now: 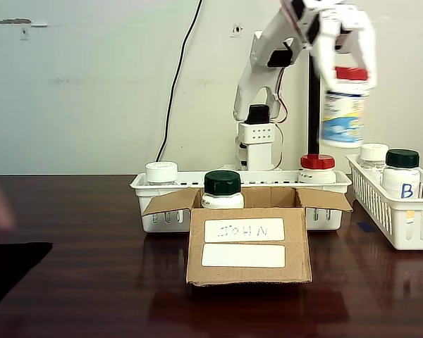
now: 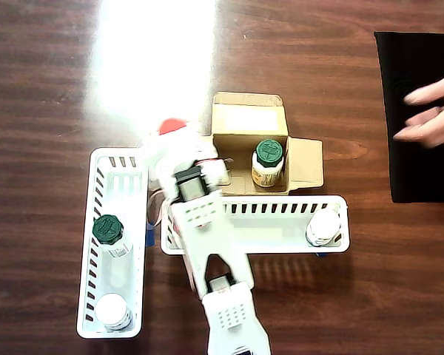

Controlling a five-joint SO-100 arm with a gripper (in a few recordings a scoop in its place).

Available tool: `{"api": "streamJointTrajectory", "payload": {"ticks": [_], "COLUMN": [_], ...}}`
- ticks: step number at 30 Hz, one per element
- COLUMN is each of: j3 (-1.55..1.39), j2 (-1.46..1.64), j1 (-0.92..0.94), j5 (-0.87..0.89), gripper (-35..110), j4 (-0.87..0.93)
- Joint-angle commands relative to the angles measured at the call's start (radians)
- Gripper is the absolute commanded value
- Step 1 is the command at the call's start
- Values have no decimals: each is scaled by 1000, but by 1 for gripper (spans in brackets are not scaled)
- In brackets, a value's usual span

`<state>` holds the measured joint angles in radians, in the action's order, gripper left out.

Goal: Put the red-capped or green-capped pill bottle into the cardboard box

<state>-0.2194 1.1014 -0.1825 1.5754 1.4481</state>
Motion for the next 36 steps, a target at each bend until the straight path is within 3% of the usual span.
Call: {"api": "streamJointTrajectory", "payload": {"ticks": [1, 6, 24, 27, 33, 36], "j3": [150, 600, 614, 614, 614, 614], "j2": [-12, -313, -451, -449, -456, -456], "j1": [91, 158, 252, 239, 216, 207], "j5": [34, 69, 150, 152, 144, 140], "gripper": [1, 1, 2, 13, 52, 61], "j4": [26, 141, 112, 127, 132, 133]}}
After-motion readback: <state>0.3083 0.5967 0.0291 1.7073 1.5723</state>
